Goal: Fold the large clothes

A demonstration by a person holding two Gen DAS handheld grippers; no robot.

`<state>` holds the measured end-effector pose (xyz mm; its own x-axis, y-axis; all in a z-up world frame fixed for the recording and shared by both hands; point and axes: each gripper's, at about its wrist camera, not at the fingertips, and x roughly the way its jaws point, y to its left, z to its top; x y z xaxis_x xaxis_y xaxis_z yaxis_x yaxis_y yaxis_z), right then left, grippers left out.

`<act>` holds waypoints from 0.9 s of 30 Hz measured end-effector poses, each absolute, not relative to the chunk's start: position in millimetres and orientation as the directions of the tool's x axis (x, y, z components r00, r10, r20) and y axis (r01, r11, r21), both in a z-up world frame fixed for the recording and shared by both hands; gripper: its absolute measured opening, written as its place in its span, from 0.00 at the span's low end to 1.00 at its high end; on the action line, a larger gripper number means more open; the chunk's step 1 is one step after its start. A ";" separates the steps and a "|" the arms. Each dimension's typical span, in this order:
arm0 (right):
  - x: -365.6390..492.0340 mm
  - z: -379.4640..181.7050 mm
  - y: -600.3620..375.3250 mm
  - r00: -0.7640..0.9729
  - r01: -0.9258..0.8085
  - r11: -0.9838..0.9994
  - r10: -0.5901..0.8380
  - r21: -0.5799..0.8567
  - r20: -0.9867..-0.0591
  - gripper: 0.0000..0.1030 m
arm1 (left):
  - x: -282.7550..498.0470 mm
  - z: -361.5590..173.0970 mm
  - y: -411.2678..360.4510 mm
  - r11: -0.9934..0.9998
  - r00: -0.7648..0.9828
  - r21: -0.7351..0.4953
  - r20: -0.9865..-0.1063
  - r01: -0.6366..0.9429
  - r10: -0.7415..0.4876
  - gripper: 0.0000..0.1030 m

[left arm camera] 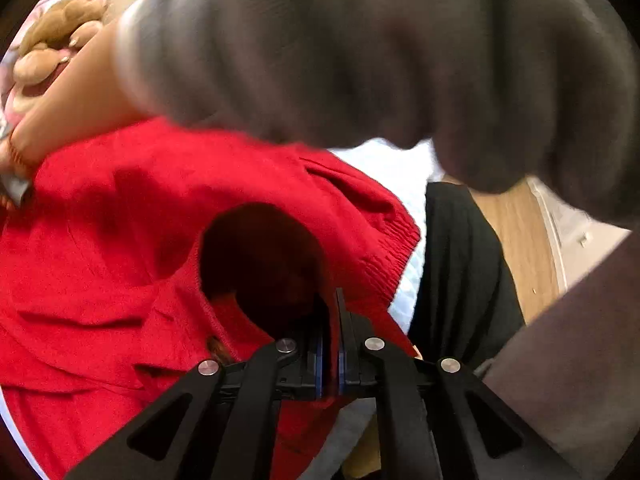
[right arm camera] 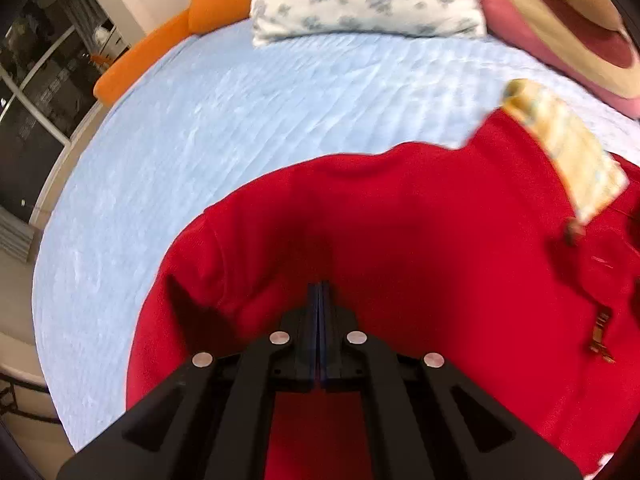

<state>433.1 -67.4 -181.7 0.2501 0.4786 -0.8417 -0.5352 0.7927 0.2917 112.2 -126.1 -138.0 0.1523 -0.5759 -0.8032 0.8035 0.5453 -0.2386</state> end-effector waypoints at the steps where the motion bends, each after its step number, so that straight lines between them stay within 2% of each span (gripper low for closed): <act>1: 430.6 -176.3 -74.1 0.248 -0.531 0.790 0.491 0.307 -0.835 0.12 | 111.8 -138.1 -123.8 0.557 0.161 -0.251 -0.793 0.792 -0.587 0.13; 2: 429.2 -172.1 -79.6 0.243 -0.522 0.786 0.509 0.332 -0.826 0.33 | 112.1 -136.7 -119.2 0.569 0.174 -0.255 -0.787 0.782 -0.592 0.21; 3: 427.2 -167.0 -85.1 0.235 -0.512 0.778 0.534 0.364 -0.812 0.45 | 113.1 -133.5 -112.4 0.588 0.203 -0.250 -0.777 0.769 -0.596 0.35; 4: 423.0 -158.9 -90.1 0.236 -0.509 0.766 0.564 0.394 -0.791 0.64 | 113.6 -127.0 -102.1 0.615 0.251 -0.241 -0.757 0.751 -0.604 0.42; 6: 415.2 -142.0 -92.6 0.248 -0.539 0.744 0.588 0.395 -0.770 0.66 | 113.1 -114.0 -78.0 0.667 0.339 -0.235 -0.715 0.708 -0.611 0.77; 10: 402.9 -127.2 -66.5 0.238 -0.589 0.733 0.559 0.339 -0.794 0.66 | 117.1 -86.3 -20.4 0.809 0.531 -0.202 -0.662 0.552 -0.528 0.89; 12: 397.4 -126.8 -49.9 0.242 -0.609 0.736 0.526 0.294 -0.815 0.65 | 120.8 -84.0 10.9 0.869 0.603 -0.201 -0.650 0.451 -0.463 0.91; 15: 393.9 -141.4 -18.9 0.236 -0.612 0.754 0.462 0.238 -0.855 0.64 | 131.6 -87.4 73.5 0.925 0.653 -0.270 -0.655 0.267 -0.380 0.91; 17: 391.3 -152.0 -7.7 0.239 -0.612 0.767 0.411 0.192 -0.880 0.60 | 141.1 -99.7 108.9 0.946 0.659 -0.291 -0.686 0.140 -0.309 0.91; 18: 391.5 -158.9 -1.4 0.231 -0.615 0.768 0.391 0.178 -0.891 0.55 | 148.1 -106.1 119.8 0.956 0.661 -0.281 -0.703 0.081 -0.263 0.91; 19: 390.2 -163.9 0.2 0.226 -0.614 0.770 0.385 0.176 -0.895 0.36 | 157.8 -115.7 134.8 0.959 0.656 -0.281 -0.718 0.031 -0.232 0.91; 20: 388.2 -167.2 0.3 0.219 -0.609 0.771 0.389 0.187 -0.895 0.23 | 168.6 -126.2 146.6 0.954 0.648 -0.300 -0.727 0.000 -0.229 0.91; 23: 385.1 -167.1 -2.0 0.232 -0.590 0.778 0.420 0.216 -0.878 0.08 | 196.6 -144.1 171.9 0.925 0.632 -0.376 -0.729 -0.050 -0.262 0.91; 27: 392.9 -153.1 -12.0 0.261 -0.582 0.777 0.458 0.240 -0.850 0.06 | 236.1 -166.5 186.4 0.854 0.625 -0.510 -0.701 -0.104 -0.342 0.90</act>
<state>392.9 -12.0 -153.1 0.2613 0.4581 -0.8496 -0.5817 0.7771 0.2402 236.1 186.4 -166.5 0.6250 -0.3424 -0.7015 -0.1039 0.8541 -0.5095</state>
